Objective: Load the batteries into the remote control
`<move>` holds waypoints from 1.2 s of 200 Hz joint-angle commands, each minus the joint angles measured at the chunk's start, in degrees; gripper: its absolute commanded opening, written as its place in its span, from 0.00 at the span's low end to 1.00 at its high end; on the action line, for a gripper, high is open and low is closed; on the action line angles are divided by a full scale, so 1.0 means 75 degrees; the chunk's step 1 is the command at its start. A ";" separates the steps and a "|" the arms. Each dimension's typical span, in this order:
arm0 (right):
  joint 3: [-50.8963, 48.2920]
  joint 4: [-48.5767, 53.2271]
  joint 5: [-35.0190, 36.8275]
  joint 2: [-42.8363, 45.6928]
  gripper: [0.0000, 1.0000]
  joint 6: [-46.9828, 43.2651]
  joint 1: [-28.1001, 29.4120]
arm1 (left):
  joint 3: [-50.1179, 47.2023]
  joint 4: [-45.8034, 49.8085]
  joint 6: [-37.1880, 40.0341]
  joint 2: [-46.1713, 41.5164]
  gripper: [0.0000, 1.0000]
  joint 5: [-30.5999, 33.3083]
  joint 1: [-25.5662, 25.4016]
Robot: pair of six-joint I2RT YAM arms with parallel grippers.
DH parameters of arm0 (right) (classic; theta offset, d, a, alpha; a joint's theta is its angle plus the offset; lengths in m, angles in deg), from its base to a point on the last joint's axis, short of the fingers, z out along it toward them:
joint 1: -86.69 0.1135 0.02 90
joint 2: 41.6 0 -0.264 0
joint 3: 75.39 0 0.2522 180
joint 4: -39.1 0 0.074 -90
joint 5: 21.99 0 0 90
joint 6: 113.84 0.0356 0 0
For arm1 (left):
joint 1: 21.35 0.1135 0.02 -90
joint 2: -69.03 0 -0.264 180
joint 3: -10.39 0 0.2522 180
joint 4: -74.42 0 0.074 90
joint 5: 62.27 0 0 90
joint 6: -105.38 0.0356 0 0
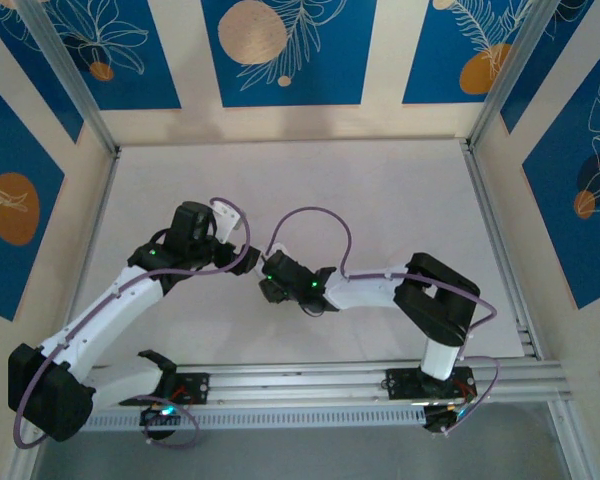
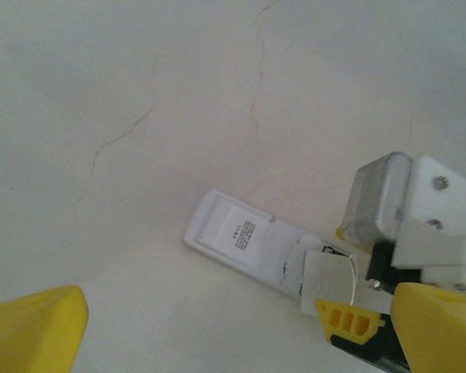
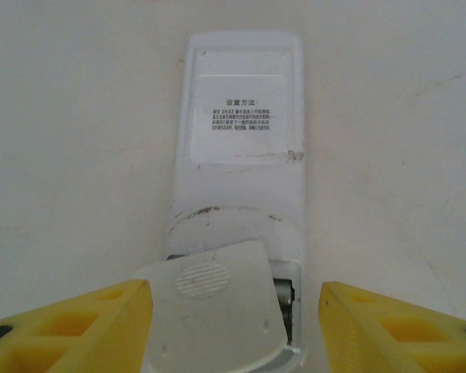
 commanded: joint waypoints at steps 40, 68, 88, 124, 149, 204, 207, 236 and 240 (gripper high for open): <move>-0.1168 0.0697 -0.0183 0.2248 0.60 0.2396 -0.0238 | 0.0630 -0.0448 -0.3513 0.1091 0.97 -0.0619 0.0956; -0.1089 0.2004 -0.0738 0.2702 0.61 0.3623 -0.0708 | 0.1111 -0.0371 -0.4909 0.2224 0.86 0.0104 0.0484; -0.1424 0.1734 -0.1007 0.3111 0.66 0.3812 -0.0894 | 0.2032 0.0729 -0.5119 0.3512 0.86 0.1456 0.0000; -0.1634 0.1873 -0.1188 0.3523 0.70 0.3781 -0.1228 | 0.2439 0.1108 -0.6245 0.4874 0.87 0.1795 -0.0398; -0.1908 0.1905 -0.1343 0.3750 0.72 0.3786 -0.1433 | 0.2602 0.0957 -0.6759 0.5446 0.87 0.1521 -0.0610; -0.2215 0.1961 -0.1554 0.4214 0.71 0.3618 -0.1558 | 0.3046 0.1600 -0.7683 0.6261 0.82 0.1795 -0.0855; -0.2216 0.1981 -0.1557 0.4236 0.71 0.3600 -0.1558 | 0.3041 0.1529 -0.7698 0.6288 0.82 0.1719 -0.0862; -0.2253 0.2065 -0.1576 0.4424 0.71 0.3516 -0.1554 | 0.2912 0.0966 -0.7822 0.6401 0.80 0.1346 -0.0978; -0.2254 0.2092 -0.1587 0.4444 0.71 0.3528 -0.1558 | 0.2917 0.0990 -0.7869 0.6423 0.79 0.1343 -0.0980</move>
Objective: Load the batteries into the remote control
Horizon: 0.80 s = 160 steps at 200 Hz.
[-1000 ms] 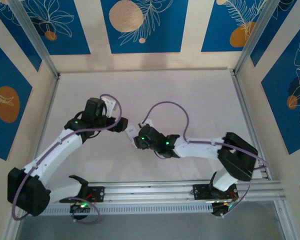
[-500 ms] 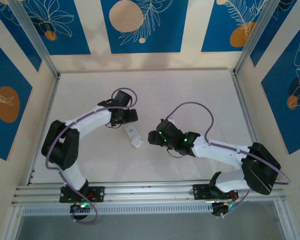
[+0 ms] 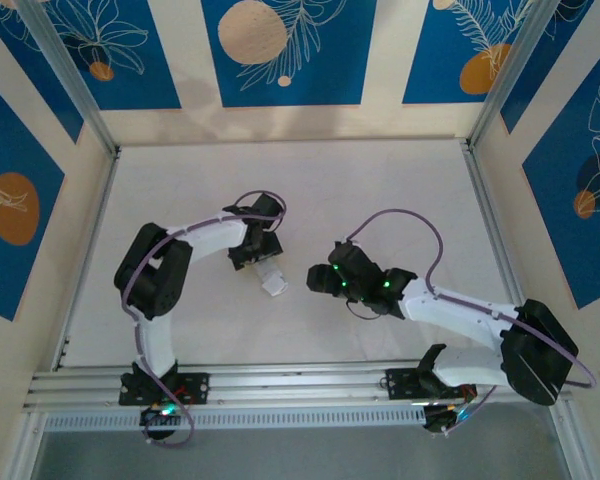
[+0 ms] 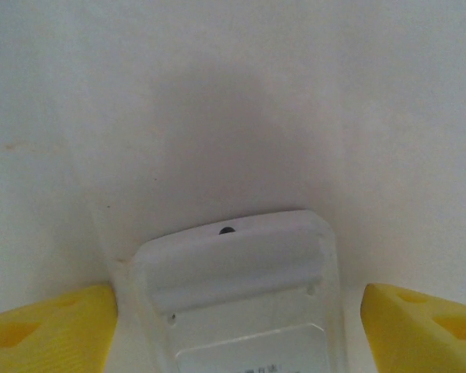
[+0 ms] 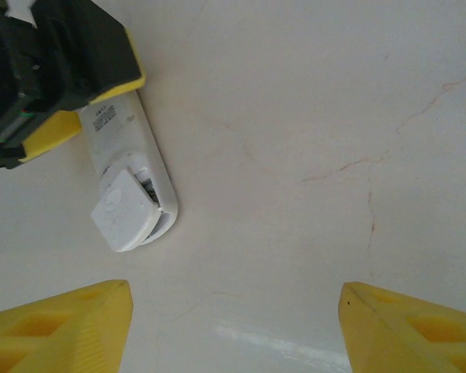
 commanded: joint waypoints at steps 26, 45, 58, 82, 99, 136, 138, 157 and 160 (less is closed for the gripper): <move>0.0078 0.0607 0.0074 0.0249 0.71 0.0245 0.0045 | 0.0067 0.0203 -0.0868 0.0180 0.70 -0.0279 -0.0131; 0.0179 0.0585 0.0216 0.0160 0.71 0.0619 0.0246 | -0.0027 0.0442 -0.1441 0.0084 0.63 -0.0236 -0.0129; 0.0234 0.0343 0.0094 0.0026 0.71 0.0949 0.0372 | -0.0162 0.0471 -0.1921 -0.0018 0.60 -0.0313 -0.0128; 0.0572 0.0158 -0.0124 -0.0520 0.68 0.1718 0.0631 | -0.0340 0.0458 -0.2677 -0.0163 0.58 -0.0418 -0.0133; 0.0992 0.0231 0.0004 -0.1116 0.68 0.1941 0.0904 | -0.0311 0.0655 -0.2934 -0.0170 0.59 -0.0272 -0.0157; 0.1877 -0.0100 -0.0052 -0.2542 0.60 0.1588 0.1131 | -0.0288 0.0803 -0.3124 -0.0112 0.58 -0.0148 -0.0178; 0.1928 -0.0107 -0.0068 -0.2604 0.60 0.1609 0.1115 | -0.0296 0.0807 -0.3122 -0.0116 0.58 -0.0148 -0.0174; 0.2317 -0.0101 -0.0173 -0.3047 0.57 0.1840 0.1073 | -0.0287 0.0846 -0.3109 -0.0102 0.58 -0.0120 -0.0179; 0.2387 -0.0083 -0.0192 -0.3119 0.56 0.1879 0.1077 | -0.0287 0.0854 -0.3112 -0.0098 0.58 -0.0104 -0.0177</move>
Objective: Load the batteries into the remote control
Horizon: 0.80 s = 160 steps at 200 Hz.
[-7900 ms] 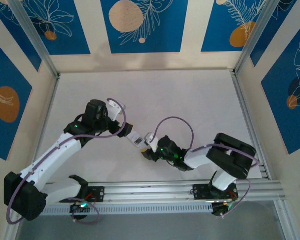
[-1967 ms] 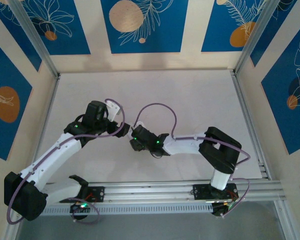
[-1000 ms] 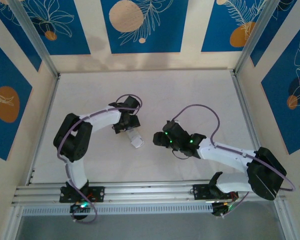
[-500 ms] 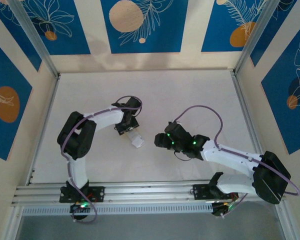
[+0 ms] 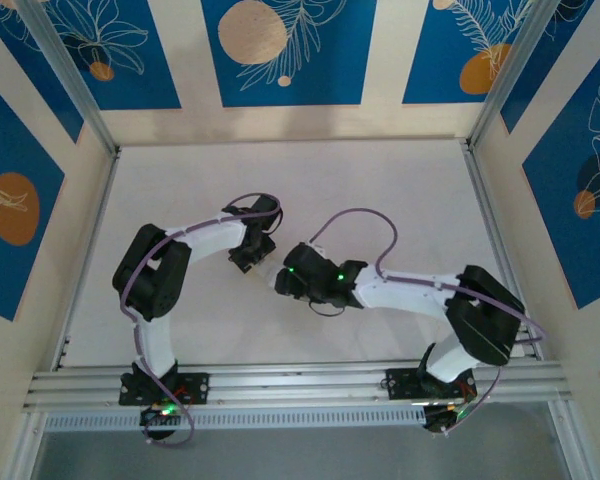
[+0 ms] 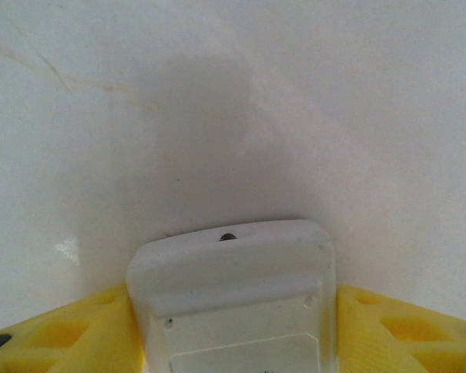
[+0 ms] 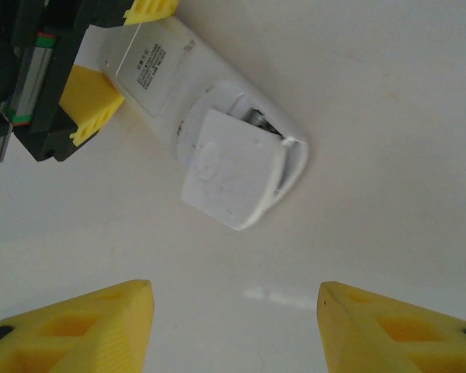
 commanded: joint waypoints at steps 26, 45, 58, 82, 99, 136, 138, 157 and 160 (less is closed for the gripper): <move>0.0763 0.0053 -0.0408 -0.0935 0.44 0.1077 -0.0008 | -0.0170 0.0764 -0.0433 0.0038 0.58 -0.0253 -0.0164; 0.0626 -0.0506 -0.0885 -0.1180 0.31 0.1563 0.0007 | -0.0169 0.0753 -0.0427 0.0033 0.58 -0.0261 -0.0161; 0.0649 -0.0787 -0.1100 -0.1354 0.21 0.1721 0.0021 | -0.0159 0.0753 -0.0409 0.0036 0.57 -0.0270 -0.0165; 0.1004 -0.0721 -0.1160 -0.1621 0.04 0.1684 0.0144 | -0.0159 0.0776 -0.0393 -0.0006 0.57 -0.0255 -0.0166; 0.1181 -0.0632 -0.1090 -0.1810 0.00 0.1718 0.0209 | -0.0159 0.0821 -0.0384 -0.0056 0.56 -0.0215 -0.0165; 0.1407 -0.0292 -0.0628 -0.2044 0.00 0.1670 0.0220 | -0.0170 0.0857 -0.0380 -0.0113 0.56 -0.0131 -0.0171; 0.1416 -0.0276 -0.0609 -0.2056 0.00 0.1670 0.0220 | -0.0170 0.0858 -0.0389 -0.0112 0.55 -0.0138 -0.0172; 0.1507 -0.0169 -0.0560 -0.2200 0.00 0.1638 0.0254 | -0.0147 0.0868 -0.0403 -0.0091 0.55 -0.0165 -0.0162; 0.1517 -0.0154 -0.0540 -0.2220 0.00 0.1635 0.0261 | -0.0141 0.0867 -0.0396 -0.0089 0.55 -0.0173 -0.0166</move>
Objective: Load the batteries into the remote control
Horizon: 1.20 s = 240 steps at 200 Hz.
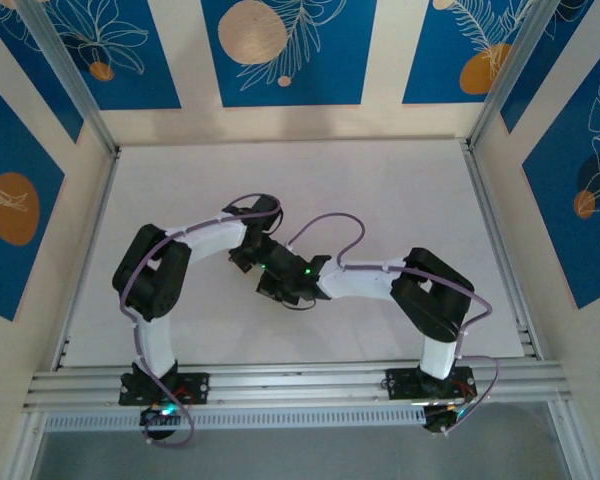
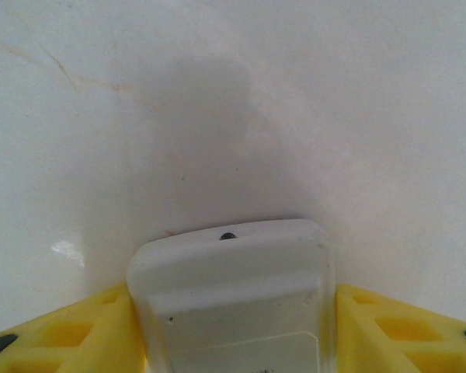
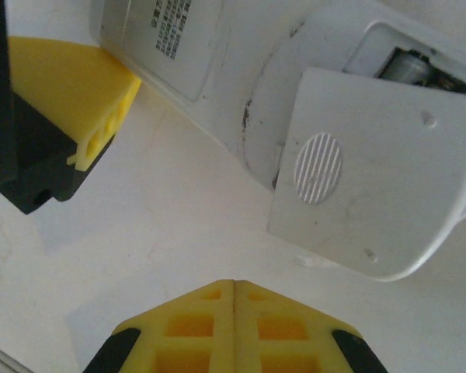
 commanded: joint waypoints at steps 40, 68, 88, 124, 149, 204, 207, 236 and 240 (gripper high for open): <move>0.0385 0.0516 0.0453 -0.0521 0.00 0.0014 0.0123 | -0.0099 0.0837 -0.0308 -0.0091 0.55 -0.0217 -0.0152; 0.0537 0.0562 0.0536 -0.0596 0.00 -0.0092 0.0117 | -0.0132 0.0820 -0.0290 -0.0089 0.55 -0.0239 -0.0151; 0.0623 0.0606 0.0594 -0.0595 0.00 -0.0133 0.0086 | -0.0157 0.0787 -0.0264 -0.0088 0.54 -0.0264 -0.0144; 0.0672 0.0606 0.0584 -0.0573 0.00 -0.0176 -0.0024 | -0.0171 0.0742 -0.0247 -0.0103 0.54 -0.0274 -0.0154; 0.0672 0.0629 0.0500 -0.0558 0.00 -0.0182 -0.0081 | -0.0170 0.0726 -0.0234 -0.0118 0.53 -0.0261 -0.0154; 0.0589 0.0703 0.0383 0.0130 0.00 -0.0462 0.0034 | -0.0273 0.0551 -0.0201 -0.0118 0.53 -0.0322 -0.0150; 0.0552 0.0710 0.0405 0.0195 0.00 -0.0465 0.0022 | -0.0275 0.0551 -0.0195 -0.0126 0.53 -0.0311 -0.0154; 0.0102 0.0842 0.0553 0.0860 0.00 -0.0488 0.0024 | -0.0276 0.0527 -0.0165 -0.0157 0.53 -0.0322 -0.0144; 0.0047 0.0887 0.0597 0.0941 0.00 -0.0480 0.0017 | -0.0276 0.0528 -0.0167 -0.0165 0.53 -0.0322 -0.0153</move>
